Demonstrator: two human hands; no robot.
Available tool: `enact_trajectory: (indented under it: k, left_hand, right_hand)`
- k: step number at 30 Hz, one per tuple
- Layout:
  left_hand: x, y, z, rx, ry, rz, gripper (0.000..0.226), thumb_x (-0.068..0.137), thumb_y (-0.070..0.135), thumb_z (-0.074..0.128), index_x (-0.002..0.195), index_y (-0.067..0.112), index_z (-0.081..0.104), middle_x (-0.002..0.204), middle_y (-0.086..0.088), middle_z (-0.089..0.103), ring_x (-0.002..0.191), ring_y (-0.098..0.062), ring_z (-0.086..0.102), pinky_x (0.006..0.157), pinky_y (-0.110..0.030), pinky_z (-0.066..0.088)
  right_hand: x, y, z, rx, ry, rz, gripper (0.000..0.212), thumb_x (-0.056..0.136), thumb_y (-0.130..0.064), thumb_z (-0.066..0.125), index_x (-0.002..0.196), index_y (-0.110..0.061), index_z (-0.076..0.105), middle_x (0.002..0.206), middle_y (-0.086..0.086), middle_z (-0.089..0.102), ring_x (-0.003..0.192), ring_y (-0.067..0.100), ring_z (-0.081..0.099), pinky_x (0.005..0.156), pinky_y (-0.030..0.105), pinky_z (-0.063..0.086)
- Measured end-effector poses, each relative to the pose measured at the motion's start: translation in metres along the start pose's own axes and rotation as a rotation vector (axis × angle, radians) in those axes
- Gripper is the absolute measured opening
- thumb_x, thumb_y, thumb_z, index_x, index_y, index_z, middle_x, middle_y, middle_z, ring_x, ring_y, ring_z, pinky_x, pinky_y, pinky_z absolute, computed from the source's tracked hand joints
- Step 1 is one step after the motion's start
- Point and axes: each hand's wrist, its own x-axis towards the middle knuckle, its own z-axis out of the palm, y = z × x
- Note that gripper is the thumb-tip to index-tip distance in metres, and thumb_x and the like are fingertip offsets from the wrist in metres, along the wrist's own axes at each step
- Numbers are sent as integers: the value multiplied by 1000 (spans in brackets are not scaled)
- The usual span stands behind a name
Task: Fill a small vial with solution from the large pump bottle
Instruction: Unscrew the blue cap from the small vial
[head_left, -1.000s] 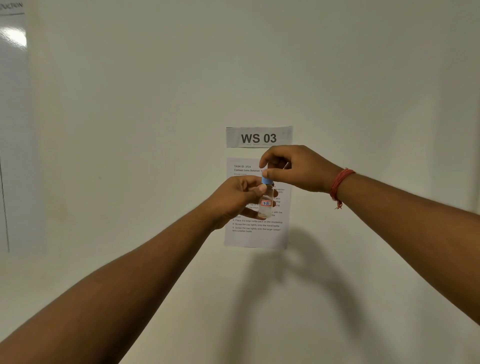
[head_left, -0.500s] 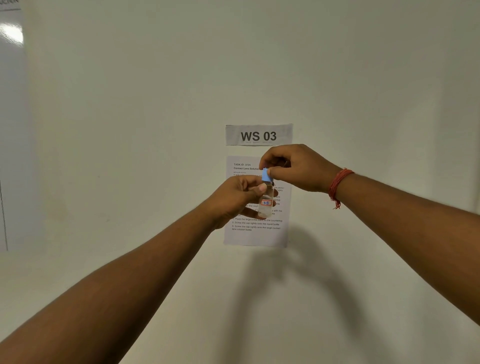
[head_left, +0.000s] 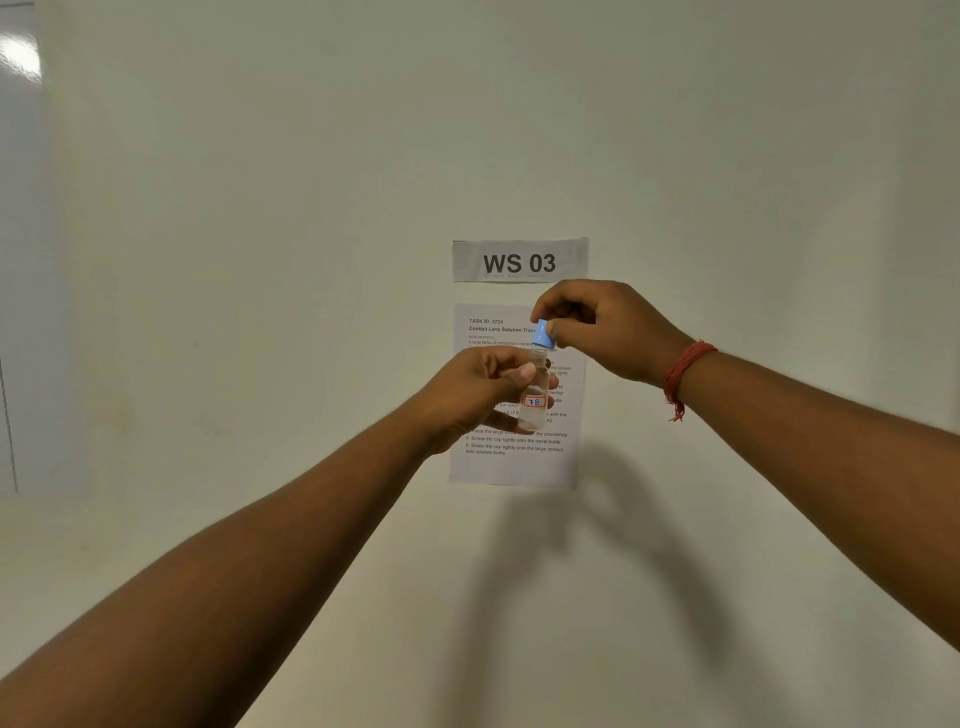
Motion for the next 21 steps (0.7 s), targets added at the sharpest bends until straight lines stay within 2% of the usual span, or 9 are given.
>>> enact_trajectory:
  k: [3, 7, 10, 16, 21]
  left_hand:
    - [1, -4, 1, 4, 5, -10, 22, 104, 20, 55, 120, 11, 68, 114, -7, 76, 105, -24, 73, 81, -44, 63]
    - [-1, -13, 3, -17, 5, -22, 21, 104, 19, 56, 121, 12, 67, 115, -6, 75, 107, -25, 72, 81, -42, 63]
    - [-2, -19, 6, -29, 0, -32, 22, 104, 17, 56, 122, 11, 65, 116, -5, 75, 108, -22, 72, 82, -43, 63]
    - [-10, -36, 10, -20, -6, -52, 23, 104, 13, 54, 124, 6, 63, 118, -7, 75, 111, -23, 71, 86, -46, 62]
    - [-29, -67, 21, 3, -7, -80, 22, 104, 13, 54, 124, 6, 63, 117, -8, 75, 110, -23, 72, 85, -42, 63]
  right_hand:
    - [-4, 4, 1, 18, 15, 24, 17, 85, -18, 58, 90, -31, 67, 83, -8, 68, 81, 13, 64, 71, 26, 54]
    - [-13, 11, 4, 35, 11, 62, 17, 83, -22, 57, 87, -36, 65, 90, -6, 71, 85, 15, 66, 75, 35, 57]
    - [-20, 17, 7, 43, 1, 79, 17, 82, -25, 56, 85, -40, 63, 93, -6, 71, 90, 17, 67, 76, 36, 58]
    - [-41, 34, 21, 48, -26, 123, 18, 82, -22, 59, 84, -39, 64, 89, -6, 70, 87, 14, 65, 72, 27, 55]
    - [-71, 54, 45, 39, -52, 179, 15, 84, -19, 64, 89, -32, 67, 81, -12, 65, 69, 2, 56, 63, 11, 46]
